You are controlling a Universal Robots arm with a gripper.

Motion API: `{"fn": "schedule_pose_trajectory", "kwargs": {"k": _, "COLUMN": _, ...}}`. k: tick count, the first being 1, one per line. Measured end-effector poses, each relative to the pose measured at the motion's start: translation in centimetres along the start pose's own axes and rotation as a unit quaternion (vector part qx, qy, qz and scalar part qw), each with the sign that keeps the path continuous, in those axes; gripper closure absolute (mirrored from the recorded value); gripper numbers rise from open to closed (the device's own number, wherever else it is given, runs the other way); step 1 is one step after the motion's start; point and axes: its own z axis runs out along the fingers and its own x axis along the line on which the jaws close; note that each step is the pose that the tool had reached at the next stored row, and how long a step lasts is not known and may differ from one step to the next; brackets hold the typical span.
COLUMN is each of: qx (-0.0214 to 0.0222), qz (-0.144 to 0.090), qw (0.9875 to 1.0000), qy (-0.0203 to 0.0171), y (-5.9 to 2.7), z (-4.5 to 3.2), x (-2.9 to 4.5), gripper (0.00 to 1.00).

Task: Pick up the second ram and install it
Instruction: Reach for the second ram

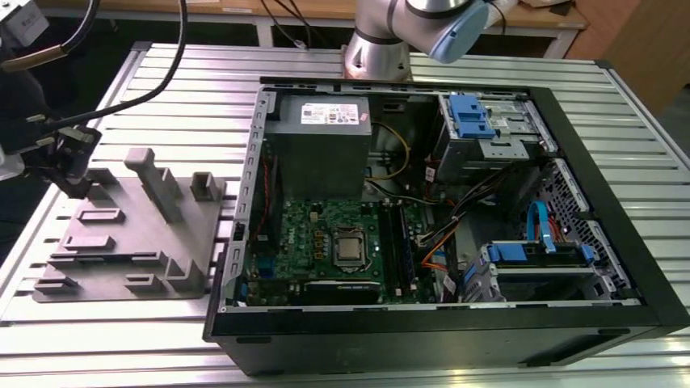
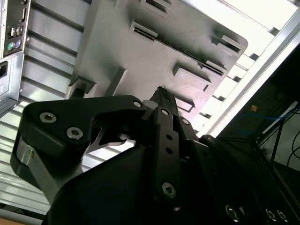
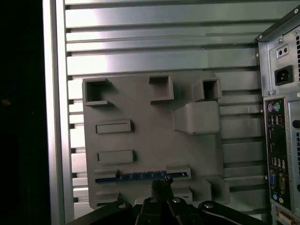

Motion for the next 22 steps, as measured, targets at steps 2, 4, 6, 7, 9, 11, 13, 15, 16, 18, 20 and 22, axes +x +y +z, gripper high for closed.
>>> {"fn": "schedule_pose_trajectory", "kwargs": {"k": 2, "qx": 0.0, "qz": 0.0, "qw": 1.0, "qy": 0.0, "y": -0.14, "z": 0.28, "x": 0.26, "gripper": 0.93}}
{"fn": "schedule_pose_trajectory", "kwargs": {"k": 4, "qx": 0.0, "qz": 0.0, "qw": 1.0, "qy": 0.0, "y": -0.29, "z": 0.53, "x": 0.47, "gripper": 0.93}}
{"fn": "schedule_pose_trajectory", "kwargs": {"k": 6, "qx": 0.0, "qz": 0.0, "qw": 1.0, "qy": 0.0, "y": -0.39, "z": 0.78, "x": 0.63, "gripper": 0.93}}
{"fn": "schedule_pose_trajectory", "kwargs": {"k": 7, "qx": 0.0, "qz": 0.0, "qw": 1.0, "qy": 0.0, "y": -0.44, "z": 0.91, "x": 0.7, "gripper": 0.93}}
{"fn": "schedule_pose_trajectory", "kwargs": {"k": 9, "qx": 0.0, "qz": 0.0, "qw": 1.0, "qy": 0.0, "y": -0.53, "z": 1.16, "x": 0.83, "gripper": 0.93}}
{"fn": "schedule_pose_trajectory", "kwargs": {"k": 11, "qx": 0.0, "qz": 0.0, "qw": 1.0, "qy": 0.0, "y": -0.62, "z": 1.4, "x": 0.96, "gripper": 0.93}}
{"fn": "schedule_pose_trajectory", "kwargs": {"k": 13, "qx": 0.0, "qz": 0.0, "qw": 1.0, "qy": 0.0, "y": -0.71, "z": 1.61, "x": 1.07, "gripper": 0.93}}
{"fn": "schedule_pose_trajectory", "kwargs": {"k": 15, "qx": 0.0, "qz": 0.0, "qw": 1.0, "qy": 0.0001, "y": -0.81, "z": 1.83, "x": 1.2, "gripper": 0.93}}
{"fn": "schedule_pose_trajectory", "kwargs": {"k": 16, "qx": 0.0, "qz": 0.0, "qw": 1.0, "qy": 0.0, "y": -0.86, "z": 1.94, "x": 1.27, "gripper": 0.93}}
{"fn": "schedule_pose_trajectory", "kwargs": {"k": 18, "qx": 0.0, "qz": 0.0, "qw": 1.0, "qy": 0.0, "y": -0.95, "z": 2.13, "x": 1.4, "gripper": 0.93}}
{"fn": "schedule_pose_trajectory", "kwargs": {"k": 20, "qx": 0.0, "qz": 0.0, "qw": 1.0, "qy": 0.0, "y": -1.04, "z": 2.32, "x": 1.52, "gripper": 0.93}}
{"fn": "schedule_pose_trajectory", "kwargs": {"k": 22, "qx": 0.0, "qz": 0.0, "qw": 1.0, "qy": 0.0, "y": -1.12, "z": 2.51, "x": 1.64, "gripper": 0.93}}
